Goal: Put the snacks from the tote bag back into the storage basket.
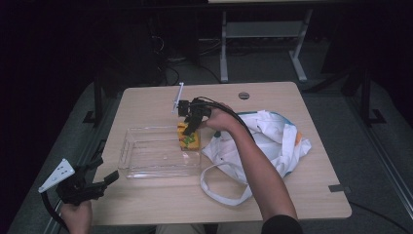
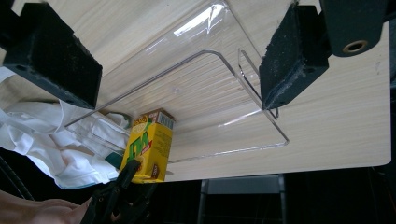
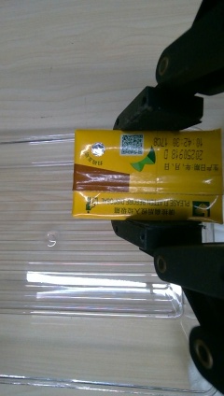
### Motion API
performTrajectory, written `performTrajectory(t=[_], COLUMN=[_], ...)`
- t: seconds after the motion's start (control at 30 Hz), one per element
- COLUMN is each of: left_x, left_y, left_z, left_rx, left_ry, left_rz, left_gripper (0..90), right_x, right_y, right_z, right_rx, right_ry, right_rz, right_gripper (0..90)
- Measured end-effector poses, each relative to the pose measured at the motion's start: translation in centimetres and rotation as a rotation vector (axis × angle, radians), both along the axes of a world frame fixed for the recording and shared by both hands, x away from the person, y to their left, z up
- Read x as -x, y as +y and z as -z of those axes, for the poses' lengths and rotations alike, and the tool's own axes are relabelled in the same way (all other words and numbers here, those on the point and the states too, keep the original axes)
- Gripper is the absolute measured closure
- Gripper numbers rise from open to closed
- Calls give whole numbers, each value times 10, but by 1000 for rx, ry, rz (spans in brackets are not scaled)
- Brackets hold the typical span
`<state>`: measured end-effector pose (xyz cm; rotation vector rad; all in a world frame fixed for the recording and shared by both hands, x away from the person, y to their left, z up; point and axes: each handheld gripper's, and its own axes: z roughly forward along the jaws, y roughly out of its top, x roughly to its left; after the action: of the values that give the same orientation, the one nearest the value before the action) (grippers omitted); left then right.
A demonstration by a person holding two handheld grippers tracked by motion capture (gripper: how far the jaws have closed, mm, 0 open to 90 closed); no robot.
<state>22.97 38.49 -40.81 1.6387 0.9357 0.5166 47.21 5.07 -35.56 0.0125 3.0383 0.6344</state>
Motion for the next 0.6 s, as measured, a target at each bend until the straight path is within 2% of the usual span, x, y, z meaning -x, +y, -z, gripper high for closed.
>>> performTrajectory(t=[0.6], left_x=[0], left_y=[-1], left_z=[0], left_rx=[0], left_ry=[5], left_rz=[1], left_gripper=[127], right_x=[1], right_y=[-3], right_z=[1], right_rx=[-9], right_ry=[-2], right_rz=[-5], right_gripper=[513])
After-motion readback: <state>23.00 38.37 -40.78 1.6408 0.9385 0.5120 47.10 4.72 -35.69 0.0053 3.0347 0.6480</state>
